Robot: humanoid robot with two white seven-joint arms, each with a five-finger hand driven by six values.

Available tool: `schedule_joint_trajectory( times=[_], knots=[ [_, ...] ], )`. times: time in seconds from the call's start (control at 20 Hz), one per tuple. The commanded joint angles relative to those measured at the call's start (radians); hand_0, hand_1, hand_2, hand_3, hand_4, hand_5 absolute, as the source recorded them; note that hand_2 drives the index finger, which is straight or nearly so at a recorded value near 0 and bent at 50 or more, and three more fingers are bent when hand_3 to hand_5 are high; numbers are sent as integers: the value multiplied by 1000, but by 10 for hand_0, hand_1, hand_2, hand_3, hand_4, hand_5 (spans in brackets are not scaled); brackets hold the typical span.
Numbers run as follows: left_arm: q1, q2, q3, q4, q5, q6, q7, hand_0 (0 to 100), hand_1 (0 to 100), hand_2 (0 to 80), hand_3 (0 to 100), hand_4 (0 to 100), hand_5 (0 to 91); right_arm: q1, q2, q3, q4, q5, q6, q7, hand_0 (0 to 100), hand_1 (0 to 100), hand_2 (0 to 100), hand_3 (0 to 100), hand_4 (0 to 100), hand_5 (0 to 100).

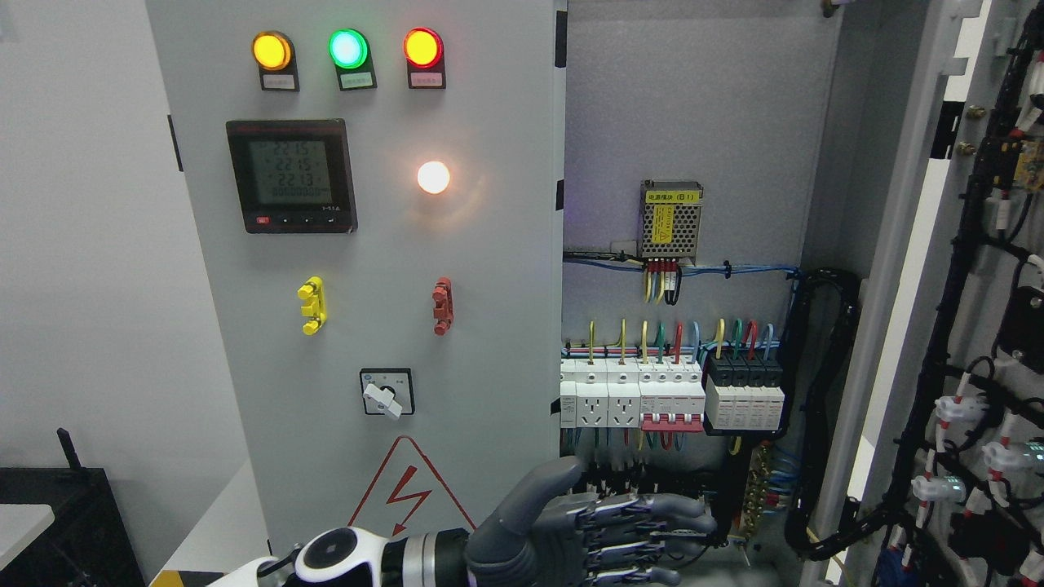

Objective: Open door with both hands
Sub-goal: 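Withdraw the left hand down and away from the cabinet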

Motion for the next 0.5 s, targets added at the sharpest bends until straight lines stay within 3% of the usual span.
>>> schedule_joint_trajectory(
  times=[0.0,0.45],
  knots=[
    [314,136,457,-30,-153,-1,-29,0,0,0,0,0,0,-1,0,0,0,0,0,1,386,0,0,0,0,0],
    [764,104,778,-21,-402,-10,-33,0,0,0,0,0,0,-1,0,0,0,0,-2,1,386,0,0,0,0,0]
  ],
)
